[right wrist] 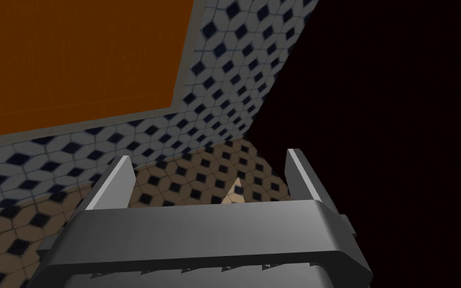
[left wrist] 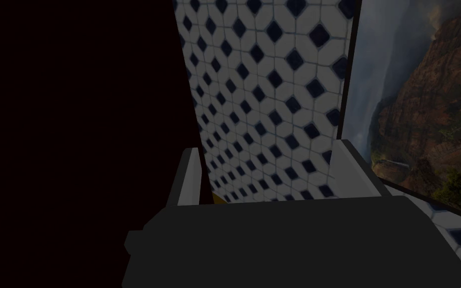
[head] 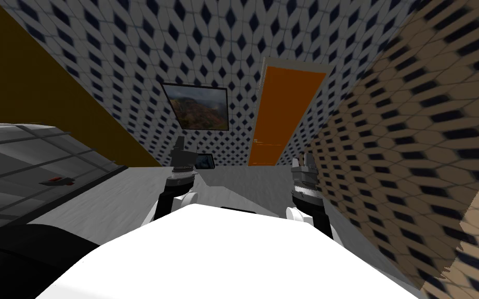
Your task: Pull the door open
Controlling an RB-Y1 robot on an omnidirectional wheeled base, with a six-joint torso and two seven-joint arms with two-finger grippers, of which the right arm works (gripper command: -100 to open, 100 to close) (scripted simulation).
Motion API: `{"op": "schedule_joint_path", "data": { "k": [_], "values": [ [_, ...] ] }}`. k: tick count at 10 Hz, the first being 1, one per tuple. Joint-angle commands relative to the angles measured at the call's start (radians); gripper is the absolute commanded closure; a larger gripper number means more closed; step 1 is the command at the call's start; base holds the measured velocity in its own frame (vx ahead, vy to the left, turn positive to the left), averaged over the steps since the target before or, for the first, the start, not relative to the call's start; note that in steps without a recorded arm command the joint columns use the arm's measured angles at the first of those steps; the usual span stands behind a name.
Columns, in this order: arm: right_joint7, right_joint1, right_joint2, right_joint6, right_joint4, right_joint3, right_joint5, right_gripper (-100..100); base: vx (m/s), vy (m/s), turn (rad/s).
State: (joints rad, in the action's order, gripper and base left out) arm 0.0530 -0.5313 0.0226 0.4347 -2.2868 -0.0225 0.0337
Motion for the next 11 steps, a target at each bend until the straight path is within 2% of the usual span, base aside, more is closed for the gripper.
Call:
{"op": "schedule_joint_path", "data": {
  "k": [1, 6, 11],
  "values": [
    [-0.005, 0.011, 0.007, 0.008, 0.031, -0.002, 0.0, -100, 0.053, -0.107, 0.079],
    [-0.025, 0.055, 0.03, 0.038, 0.146, -0.01, -0.001, -100, 0.105, 0.015, 0.031],
    [-0.042, 0.093, 0.047, 0.066, 0.249, -0.017, -0.002, -100, 0.079, -0.018, 0.034]
  ]
}}
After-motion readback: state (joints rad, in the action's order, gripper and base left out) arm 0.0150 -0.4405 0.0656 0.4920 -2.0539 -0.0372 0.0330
